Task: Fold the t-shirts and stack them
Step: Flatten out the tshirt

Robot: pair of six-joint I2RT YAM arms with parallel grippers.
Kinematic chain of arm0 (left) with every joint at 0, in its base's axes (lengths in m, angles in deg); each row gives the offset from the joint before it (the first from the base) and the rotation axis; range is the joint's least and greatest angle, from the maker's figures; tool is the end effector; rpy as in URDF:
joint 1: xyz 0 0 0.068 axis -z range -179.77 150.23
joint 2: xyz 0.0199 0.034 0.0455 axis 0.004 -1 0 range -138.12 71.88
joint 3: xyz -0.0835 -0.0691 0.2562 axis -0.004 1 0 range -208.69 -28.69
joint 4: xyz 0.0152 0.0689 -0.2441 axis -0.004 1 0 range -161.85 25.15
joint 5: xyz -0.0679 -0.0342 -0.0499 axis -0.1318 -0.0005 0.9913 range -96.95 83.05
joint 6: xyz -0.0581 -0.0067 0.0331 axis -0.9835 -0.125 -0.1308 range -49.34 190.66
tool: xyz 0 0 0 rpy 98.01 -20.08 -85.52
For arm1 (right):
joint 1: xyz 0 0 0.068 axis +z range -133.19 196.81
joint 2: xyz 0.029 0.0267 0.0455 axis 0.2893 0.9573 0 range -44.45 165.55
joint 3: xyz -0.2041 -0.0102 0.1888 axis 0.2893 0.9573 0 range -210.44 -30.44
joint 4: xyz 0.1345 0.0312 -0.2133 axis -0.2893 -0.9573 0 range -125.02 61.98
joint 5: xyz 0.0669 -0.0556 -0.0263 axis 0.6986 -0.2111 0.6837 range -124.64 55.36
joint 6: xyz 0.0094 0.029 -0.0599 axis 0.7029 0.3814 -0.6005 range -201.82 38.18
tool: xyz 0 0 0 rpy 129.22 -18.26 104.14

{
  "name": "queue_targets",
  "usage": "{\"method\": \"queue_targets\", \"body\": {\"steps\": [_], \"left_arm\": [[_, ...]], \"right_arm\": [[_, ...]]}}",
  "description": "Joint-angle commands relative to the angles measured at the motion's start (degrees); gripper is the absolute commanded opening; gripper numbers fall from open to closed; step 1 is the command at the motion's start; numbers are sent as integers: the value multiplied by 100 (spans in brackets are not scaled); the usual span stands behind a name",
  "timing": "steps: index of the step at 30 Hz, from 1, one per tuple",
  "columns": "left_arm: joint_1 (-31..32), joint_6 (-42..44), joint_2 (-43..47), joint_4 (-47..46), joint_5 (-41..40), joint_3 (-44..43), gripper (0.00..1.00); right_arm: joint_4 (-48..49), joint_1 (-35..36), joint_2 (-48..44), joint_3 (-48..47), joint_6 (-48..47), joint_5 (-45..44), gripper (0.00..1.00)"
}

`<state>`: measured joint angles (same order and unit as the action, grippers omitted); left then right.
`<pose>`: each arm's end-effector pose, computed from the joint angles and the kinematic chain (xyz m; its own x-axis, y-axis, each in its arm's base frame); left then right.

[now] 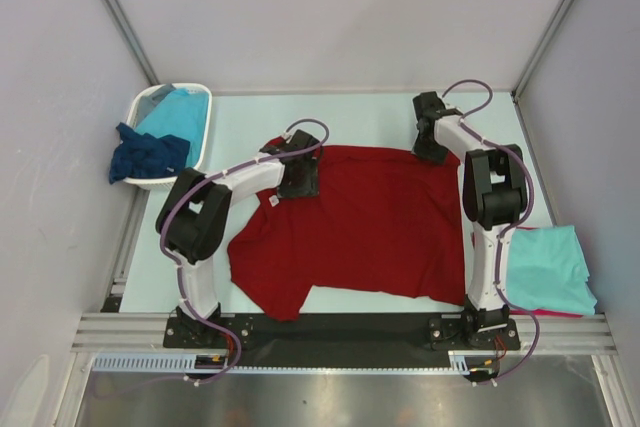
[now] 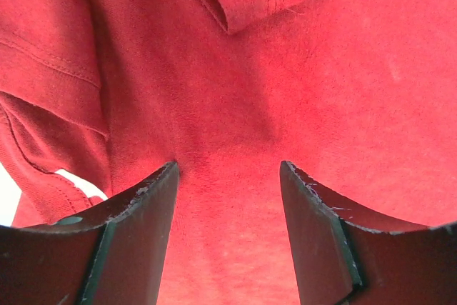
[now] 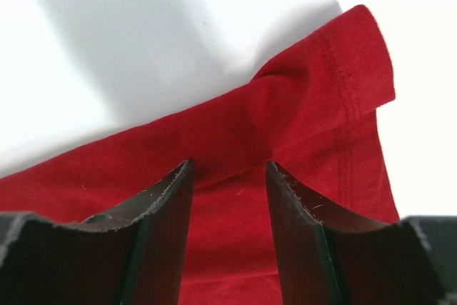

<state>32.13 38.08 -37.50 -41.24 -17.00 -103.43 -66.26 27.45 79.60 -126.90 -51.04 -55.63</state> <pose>0.3376 -0.1990 0.1671 -0.8965 -0.0665 -0.4380 -0.0289 0.9953 -0.0920 0.4554 0.0660 0.1670 -0.7847 0.3388 -0.5190 0.4347 0.8977 -0.0712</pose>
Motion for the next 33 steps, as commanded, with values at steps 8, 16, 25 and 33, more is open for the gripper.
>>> {"method": "queue_targets", "body": {"steps": [8, 16, 25, 33], "left_arm": [[36, -100, 172, -117, 64, 109, 64], [36, -100, 260, -117, 90, 179, 64], [44, -126, 163, -117, 178, 118, 63], [44, -135, 145, -126, 169, 161, 63]], "right_arm": [[18, -26, 110, -495, -99, -230, 33], [-78, -26, 401, -689, -82, -212, 35], [-52, -61, 383, -672, -108, -195, 15], [-78, -88, 541, -908, -108, -160, 0]]}}
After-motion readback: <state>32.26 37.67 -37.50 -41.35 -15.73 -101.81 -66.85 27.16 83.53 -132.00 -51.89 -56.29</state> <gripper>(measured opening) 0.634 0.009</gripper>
